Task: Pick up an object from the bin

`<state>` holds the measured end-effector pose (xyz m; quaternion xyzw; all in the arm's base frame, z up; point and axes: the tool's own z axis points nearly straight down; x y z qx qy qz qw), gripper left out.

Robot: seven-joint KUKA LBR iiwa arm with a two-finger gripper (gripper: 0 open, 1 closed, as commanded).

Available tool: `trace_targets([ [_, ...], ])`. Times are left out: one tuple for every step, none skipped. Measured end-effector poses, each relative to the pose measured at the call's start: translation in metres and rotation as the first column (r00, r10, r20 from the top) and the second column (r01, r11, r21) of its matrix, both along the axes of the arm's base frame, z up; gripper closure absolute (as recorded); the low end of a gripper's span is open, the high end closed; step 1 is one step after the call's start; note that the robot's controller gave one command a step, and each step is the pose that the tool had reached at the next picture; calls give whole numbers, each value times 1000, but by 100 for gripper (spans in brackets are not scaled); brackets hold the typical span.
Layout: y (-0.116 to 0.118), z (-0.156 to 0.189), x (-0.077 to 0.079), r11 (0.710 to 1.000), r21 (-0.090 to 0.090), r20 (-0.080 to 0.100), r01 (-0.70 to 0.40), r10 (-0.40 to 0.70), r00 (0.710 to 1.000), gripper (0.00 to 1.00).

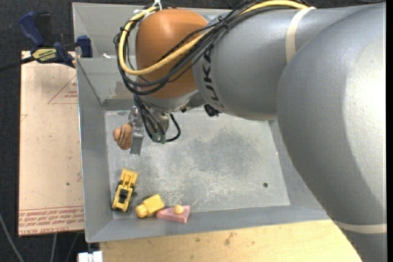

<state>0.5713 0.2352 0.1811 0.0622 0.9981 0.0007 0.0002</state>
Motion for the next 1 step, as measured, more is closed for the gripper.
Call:
trace_targets([
  [-7,52,-20,1000,-2,-6,-1,1,1000,100],
])
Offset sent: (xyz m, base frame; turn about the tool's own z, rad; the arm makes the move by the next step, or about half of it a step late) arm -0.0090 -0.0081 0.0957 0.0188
